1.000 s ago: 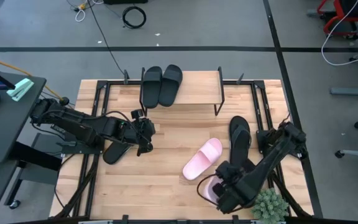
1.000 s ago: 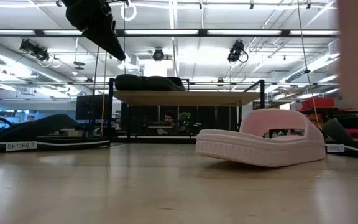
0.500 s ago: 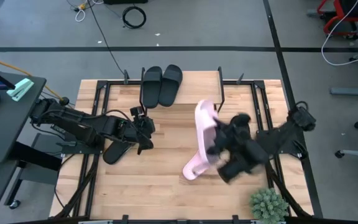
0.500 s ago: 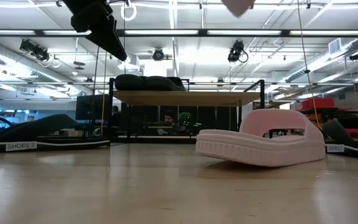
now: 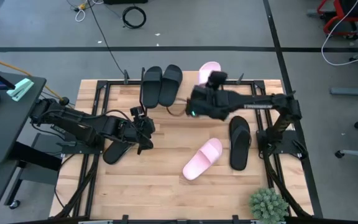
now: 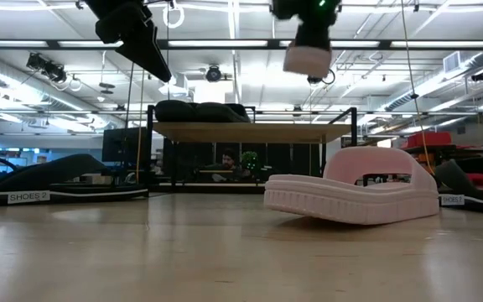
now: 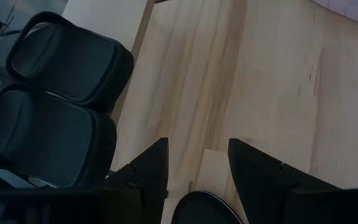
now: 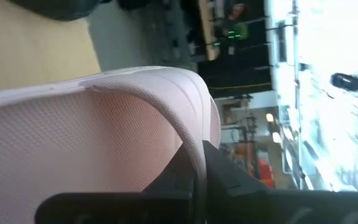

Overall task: Pick and place slides into the shelf
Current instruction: Put the bottom pink slider on the shelf

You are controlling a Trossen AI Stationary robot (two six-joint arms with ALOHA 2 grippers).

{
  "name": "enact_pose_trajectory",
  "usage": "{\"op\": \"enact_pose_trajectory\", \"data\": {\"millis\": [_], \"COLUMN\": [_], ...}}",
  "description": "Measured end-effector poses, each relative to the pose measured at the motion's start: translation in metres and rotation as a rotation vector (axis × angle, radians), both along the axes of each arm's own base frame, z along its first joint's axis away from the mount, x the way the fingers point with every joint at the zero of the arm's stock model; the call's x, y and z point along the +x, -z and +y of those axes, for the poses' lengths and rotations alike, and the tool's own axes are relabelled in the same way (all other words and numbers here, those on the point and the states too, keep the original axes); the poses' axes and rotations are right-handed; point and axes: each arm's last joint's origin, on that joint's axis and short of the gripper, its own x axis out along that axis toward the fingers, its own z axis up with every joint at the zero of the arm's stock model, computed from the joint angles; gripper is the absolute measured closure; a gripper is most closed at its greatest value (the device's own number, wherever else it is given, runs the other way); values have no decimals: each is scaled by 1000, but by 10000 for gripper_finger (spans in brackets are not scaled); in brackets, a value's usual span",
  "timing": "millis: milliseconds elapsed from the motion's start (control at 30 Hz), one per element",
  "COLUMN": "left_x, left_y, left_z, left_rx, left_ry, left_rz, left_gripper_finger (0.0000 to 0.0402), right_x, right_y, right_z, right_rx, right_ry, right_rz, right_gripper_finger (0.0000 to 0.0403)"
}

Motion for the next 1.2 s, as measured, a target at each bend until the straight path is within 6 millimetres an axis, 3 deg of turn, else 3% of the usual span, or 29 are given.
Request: {"op": "enact_pose_trajectory", "data": {"millis": [267,500,700,1000,1200], "left_x": [-1,-1,-2,-2,-2], "left_y": [1,1,1,1,1], "left_z": [0,0,0,0,0], "left_rx": [0,-2,-2,-17,-17], "left_ry": [-3,-7,-8,-25,-25], "left_rz": [10,13,15,1,1], "left_gripper_finger": [230,230,230,230,230], "right_x": [21,17,13,15,19], "right_y": [-2,-1,9,54,65], "right_z": [-68,-104,-115,-116,-118], "right_rx": [203,381,396,374,323], "right_ry": [-139,-269,-231,-241,-318], "right_rz": [-20,-109,-133,-95,-82], "right_gripper_finger": [394,387,393,391,385]}}
